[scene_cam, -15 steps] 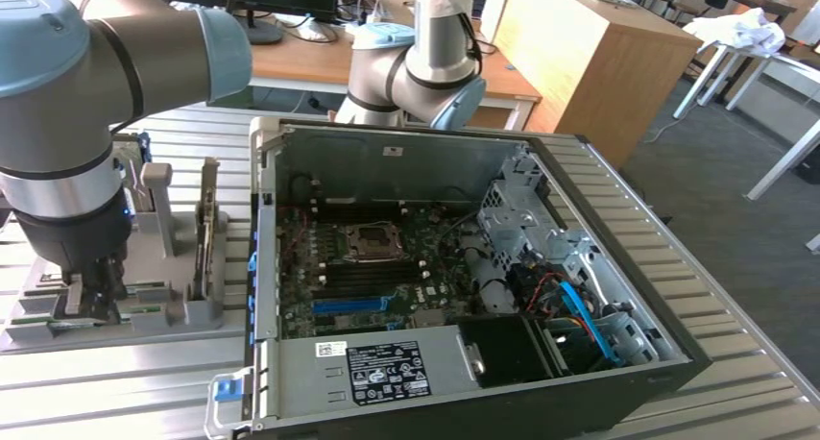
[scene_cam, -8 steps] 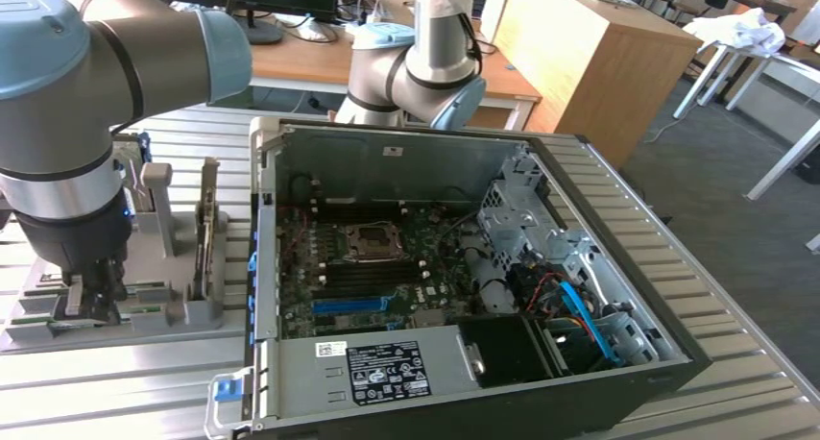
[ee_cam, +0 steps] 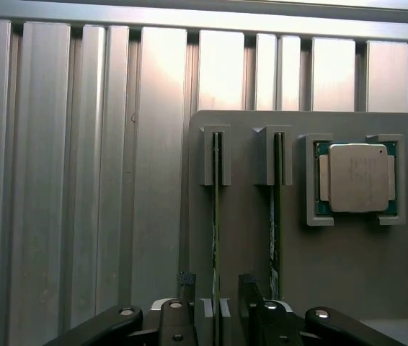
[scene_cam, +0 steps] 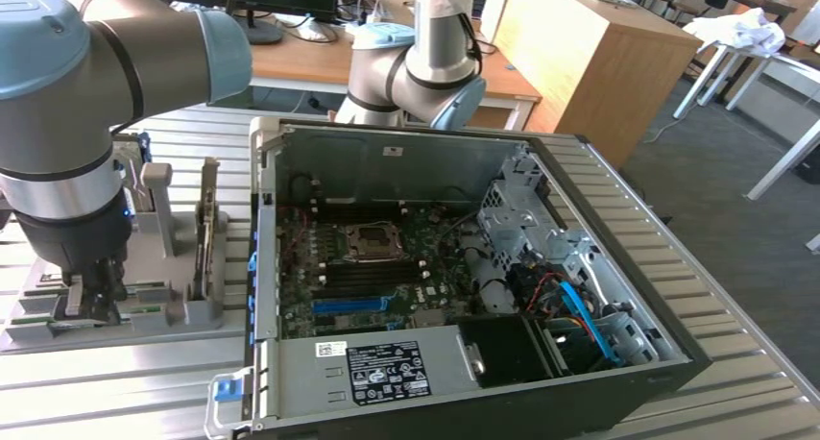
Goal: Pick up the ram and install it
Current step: 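Pick up the ram and move it above insertion slot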
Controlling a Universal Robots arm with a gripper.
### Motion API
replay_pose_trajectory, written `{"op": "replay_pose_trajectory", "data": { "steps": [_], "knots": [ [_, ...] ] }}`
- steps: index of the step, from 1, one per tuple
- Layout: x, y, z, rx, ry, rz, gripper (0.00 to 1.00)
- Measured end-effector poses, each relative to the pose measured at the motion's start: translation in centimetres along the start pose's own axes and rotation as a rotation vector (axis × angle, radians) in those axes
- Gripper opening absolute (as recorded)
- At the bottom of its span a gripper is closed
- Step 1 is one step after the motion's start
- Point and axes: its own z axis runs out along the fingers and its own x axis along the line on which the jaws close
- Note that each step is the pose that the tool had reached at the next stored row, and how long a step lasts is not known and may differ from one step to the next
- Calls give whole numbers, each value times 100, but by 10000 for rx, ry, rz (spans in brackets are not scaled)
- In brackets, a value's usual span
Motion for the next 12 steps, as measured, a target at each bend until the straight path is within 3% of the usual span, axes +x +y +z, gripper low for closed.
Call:
{"op": "replay_pose_trajectory", "data": {
  "steps": [2,3,12],
  "knots": [
    [0,0,0,0,0,1,36],
    [0,0,0,0,0,0,29],
    [0,0,2,0,0,0,29]
  ]
}}
